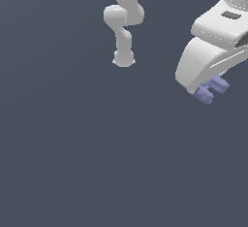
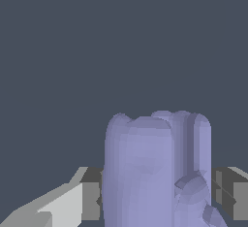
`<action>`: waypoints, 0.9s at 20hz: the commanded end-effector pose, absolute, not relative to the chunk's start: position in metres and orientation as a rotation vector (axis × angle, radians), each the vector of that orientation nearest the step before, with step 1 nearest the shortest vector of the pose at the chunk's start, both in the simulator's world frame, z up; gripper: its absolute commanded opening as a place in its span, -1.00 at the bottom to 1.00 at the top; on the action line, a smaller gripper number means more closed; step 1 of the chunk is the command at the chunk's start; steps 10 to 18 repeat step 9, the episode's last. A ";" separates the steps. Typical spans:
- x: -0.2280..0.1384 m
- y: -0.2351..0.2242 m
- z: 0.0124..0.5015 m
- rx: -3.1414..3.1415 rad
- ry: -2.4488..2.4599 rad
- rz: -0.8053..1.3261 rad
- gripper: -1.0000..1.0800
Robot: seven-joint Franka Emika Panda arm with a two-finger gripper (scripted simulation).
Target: Pick up the object and move it to a goal position.
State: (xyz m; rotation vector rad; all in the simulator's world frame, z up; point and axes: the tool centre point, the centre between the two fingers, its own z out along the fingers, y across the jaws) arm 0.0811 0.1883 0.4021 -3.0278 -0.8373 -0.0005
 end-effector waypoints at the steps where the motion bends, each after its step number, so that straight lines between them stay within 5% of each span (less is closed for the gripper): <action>1: 0.083 0.190 0.405 -3.028 -0.837 0.000 -1.00; 18: 0.084 0.193 0.408 -3.028 -0.838 0.000 -1.00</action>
